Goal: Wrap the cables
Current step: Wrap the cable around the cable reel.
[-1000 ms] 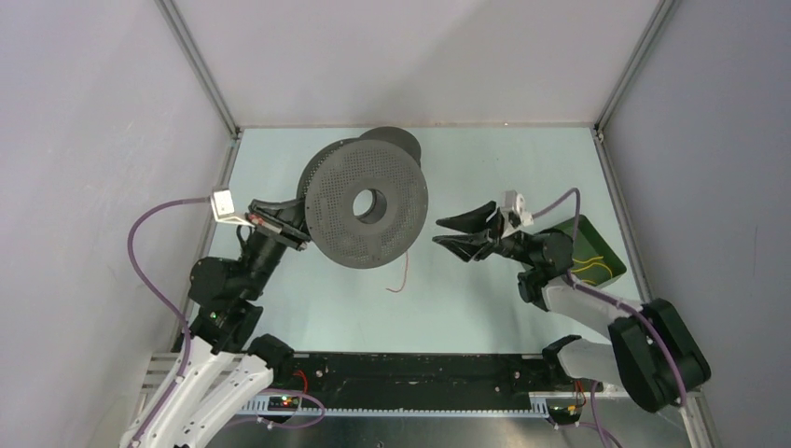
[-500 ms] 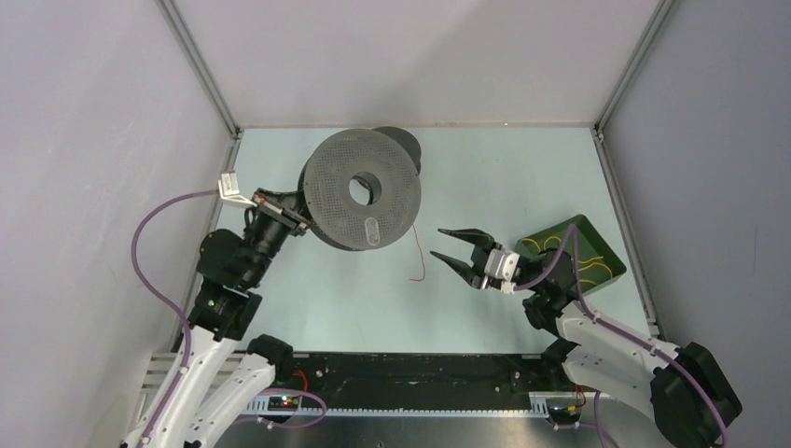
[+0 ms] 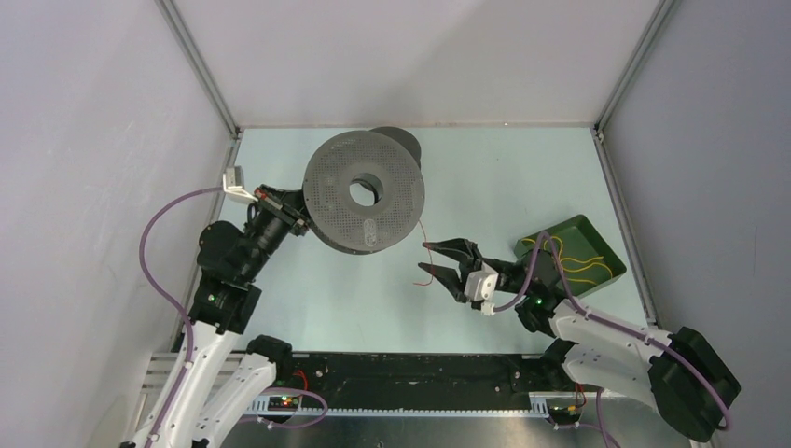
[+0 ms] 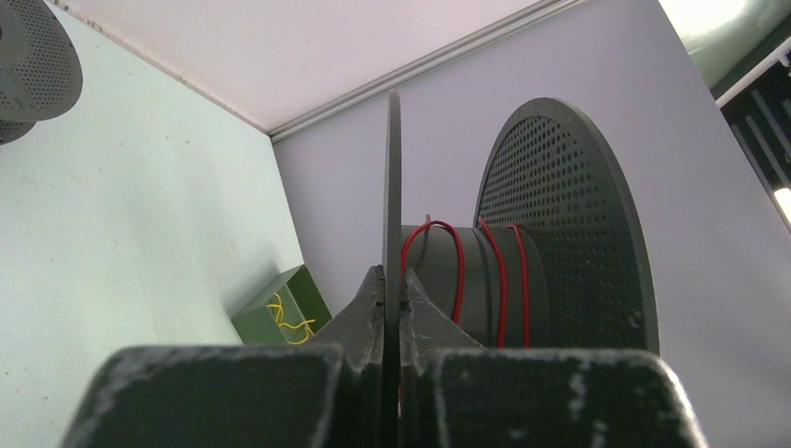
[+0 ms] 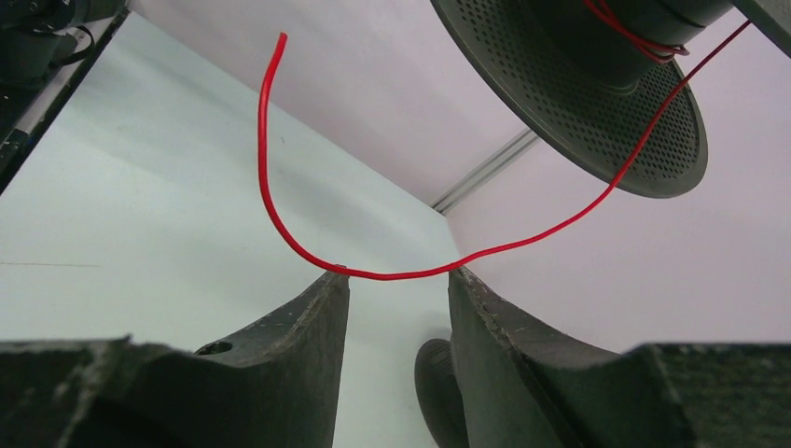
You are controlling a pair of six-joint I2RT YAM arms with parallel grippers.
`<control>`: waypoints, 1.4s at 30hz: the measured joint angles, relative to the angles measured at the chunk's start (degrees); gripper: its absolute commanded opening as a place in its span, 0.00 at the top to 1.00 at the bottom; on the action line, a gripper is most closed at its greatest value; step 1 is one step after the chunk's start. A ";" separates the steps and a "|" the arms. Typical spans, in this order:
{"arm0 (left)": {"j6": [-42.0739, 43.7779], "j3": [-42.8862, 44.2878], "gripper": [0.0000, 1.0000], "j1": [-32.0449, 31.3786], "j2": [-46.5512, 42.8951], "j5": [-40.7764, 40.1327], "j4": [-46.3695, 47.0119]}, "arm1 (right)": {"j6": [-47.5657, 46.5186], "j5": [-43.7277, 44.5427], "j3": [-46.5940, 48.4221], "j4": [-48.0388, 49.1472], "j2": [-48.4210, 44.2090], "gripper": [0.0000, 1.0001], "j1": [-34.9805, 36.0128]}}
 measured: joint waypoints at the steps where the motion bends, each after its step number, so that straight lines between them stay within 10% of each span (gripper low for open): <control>1: -0.09 0.00 1.00 0.15 0.00 0.22 0.00 | -0.76 0.50 0.07 -0.42 -0.07 0.53 0.44; 42: -1.36 0.00 1.00 1.33 0.15 1.64 0.00 | -17.73 16.00 0.09 -16.48 -10.82 0.57 12.83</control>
